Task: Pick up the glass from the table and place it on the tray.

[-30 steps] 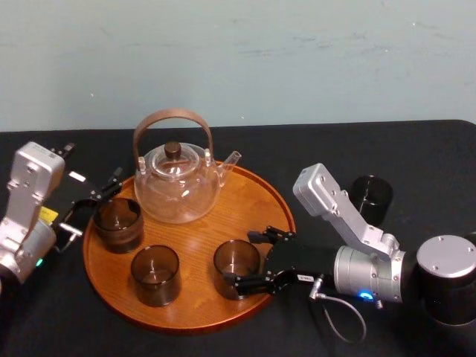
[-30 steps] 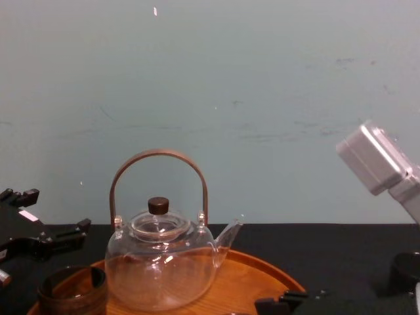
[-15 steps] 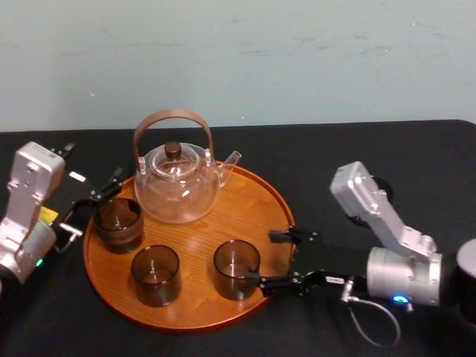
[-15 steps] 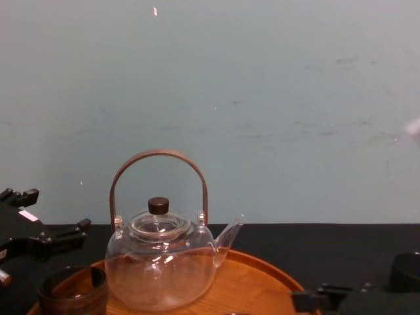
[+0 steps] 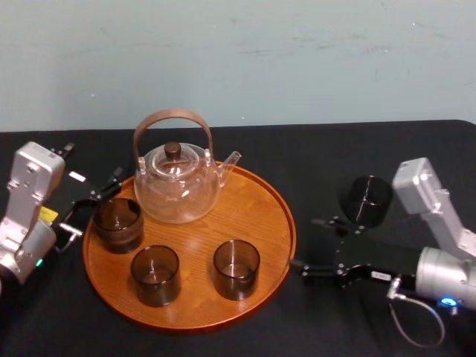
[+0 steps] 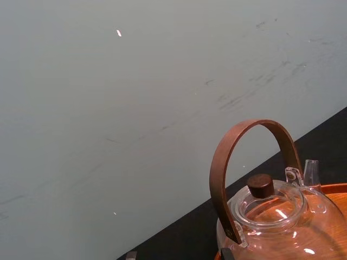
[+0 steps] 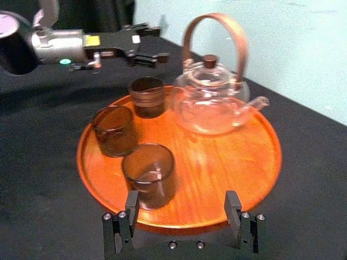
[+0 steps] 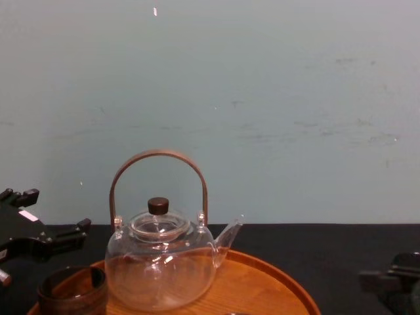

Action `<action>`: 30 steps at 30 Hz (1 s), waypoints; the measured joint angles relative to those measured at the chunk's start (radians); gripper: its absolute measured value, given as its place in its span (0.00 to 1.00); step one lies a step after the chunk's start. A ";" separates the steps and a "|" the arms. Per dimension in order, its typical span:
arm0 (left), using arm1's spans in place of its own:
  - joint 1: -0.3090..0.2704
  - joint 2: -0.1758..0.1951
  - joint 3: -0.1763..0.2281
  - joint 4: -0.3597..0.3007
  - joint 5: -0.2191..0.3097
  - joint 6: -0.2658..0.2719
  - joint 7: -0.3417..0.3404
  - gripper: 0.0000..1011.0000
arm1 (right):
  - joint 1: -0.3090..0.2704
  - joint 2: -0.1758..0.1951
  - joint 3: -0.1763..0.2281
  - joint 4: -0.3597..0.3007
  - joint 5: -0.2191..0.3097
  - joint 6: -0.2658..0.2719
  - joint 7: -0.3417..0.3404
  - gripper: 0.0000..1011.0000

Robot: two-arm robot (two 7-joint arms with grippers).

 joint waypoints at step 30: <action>0.000 0.000 0.000 0.000 0.000 0.000 0.000 0.99 | -0.127 -0.033 0.214 0.033 0.042 0.050 -0.213 0.99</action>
